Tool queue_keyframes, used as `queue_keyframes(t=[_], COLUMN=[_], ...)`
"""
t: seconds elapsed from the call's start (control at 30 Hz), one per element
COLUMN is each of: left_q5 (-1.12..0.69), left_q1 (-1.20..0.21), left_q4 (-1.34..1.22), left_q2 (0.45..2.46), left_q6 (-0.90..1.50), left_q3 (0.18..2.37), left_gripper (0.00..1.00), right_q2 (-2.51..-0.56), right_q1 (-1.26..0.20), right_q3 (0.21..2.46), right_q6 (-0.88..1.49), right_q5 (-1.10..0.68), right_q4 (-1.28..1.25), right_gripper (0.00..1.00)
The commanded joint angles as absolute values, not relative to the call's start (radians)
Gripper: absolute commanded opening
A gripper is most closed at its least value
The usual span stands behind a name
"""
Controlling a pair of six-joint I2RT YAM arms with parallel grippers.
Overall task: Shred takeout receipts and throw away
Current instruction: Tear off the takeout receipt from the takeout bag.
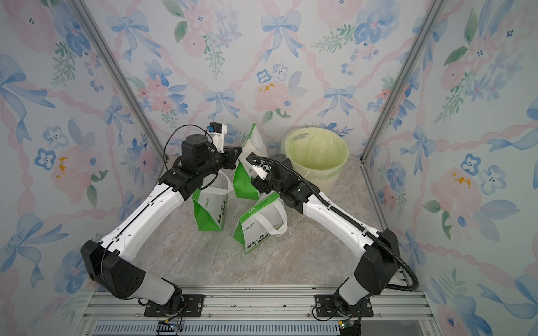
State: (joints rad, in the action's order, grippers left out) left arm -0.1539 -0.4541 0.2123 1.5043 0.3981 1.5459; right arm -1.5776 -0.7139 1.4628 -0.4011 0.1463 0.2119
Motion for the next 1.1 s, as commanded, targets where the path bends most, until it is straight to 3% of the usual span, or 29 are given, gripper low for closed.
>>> queue_keyframes(t=[0.0, 0.37, 0.67, 1.07], left_q5=[-0.149, -0.146, -0.135, -0.156], left_q1=[-0.462, -0.463, -0.467, -0.470], left_q4=[0.151, 0.153, 0.152, 0.152], left_q2=[1.462, 1.453, 1.452, 1.447], left_q6=[0.393, 0.393, 0.387, 0.382], left_q3=[1.550, 1.525, 1.509, 1.482], left_gripper=[0.00, 0.00, 0.00, 0.00], right_q2=[-1.614, -1.635, -1.615, -1.681], right_q1=[-0.712, -0.742, -0.758, -0.755], right_q3=[1.497, 1.511, 1.494, 1.496], right_q6=[-0.409, -0.543, -0.552, -0.598], right_q5=[0.163, 0.300, 0.281, 0.300], right_q4=[0.180, 0.054, 0.002, -0.017], right_gripper=[0.80, 0.71, 0.62, 0.31])
